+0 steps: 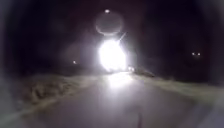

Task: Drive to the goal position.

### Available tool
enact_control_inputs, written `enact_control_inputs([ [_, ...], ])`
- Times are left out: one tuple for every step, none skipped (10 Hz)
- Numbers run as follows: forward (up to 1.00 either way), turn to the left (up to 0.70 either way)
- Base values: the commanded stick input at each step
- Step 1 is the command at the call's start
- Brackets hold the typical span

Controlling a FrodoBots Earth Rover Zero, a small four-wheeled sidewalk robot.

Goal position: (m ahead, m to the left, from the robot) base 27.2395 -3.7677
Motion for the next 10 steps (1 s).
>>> enact_control_inputs([
  [1.00,0.02],
  [1.00,0.00],
  [1.00,0.00],
  [1.00,0.00],
  [1.00,0.00],
  [1.00,0.00],
  [1.00,0.00],
  [1.00,0.00],
  [1.00,0.00],
  [1.00,0.00],
])
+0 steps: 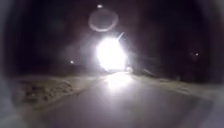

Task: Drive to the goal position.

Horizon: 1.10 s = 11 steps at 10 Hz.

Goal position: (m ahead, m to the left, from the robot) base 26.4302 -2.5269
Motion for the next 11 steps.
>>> enact_control_inputs([
  [1.00,0.00],
  [1.00,0.00],
  [1.00,0.00],
  [1.00,0.00],
  [1.00,0.00],
  [1.00,0.00],
  [1.00,0.00],
  [1.00,0.00],
  [1.00,0.01],
  [1.00,0.02],
  [1.00,0.00],
])
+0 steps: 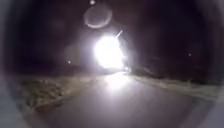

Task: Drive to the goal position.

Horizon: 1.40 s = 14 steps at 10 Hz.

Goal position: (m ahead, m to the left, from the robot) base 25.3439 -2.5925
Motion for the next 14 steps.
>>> enact_control_inputs([
  [1.00,0.00],
  [1.00,0.02],
  [1.00,0.01],
  [1.00,0.01],
  [1.00,0.00],
  [1.00,0.03],
  [1.00,0.05],
  [1.00,0.07],
  [1.00,0.11],
  [1.00,0.12],
  [1.00,0.11],
  [1.00,0.10],
  [1.00,0.09],
  [1.00,0.10],
])
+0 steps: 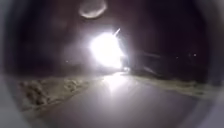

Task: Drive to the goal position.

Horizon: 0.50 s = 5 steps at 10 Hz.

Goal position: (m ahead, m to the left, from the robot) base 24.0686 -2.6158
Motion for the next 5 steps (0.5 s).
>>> enact_control_inputs([
  [1.00,0.10],
  [1.00,0.10],
  [1.00,0.12],
  [1.00,0.12],
  [1.00,0.12],
])
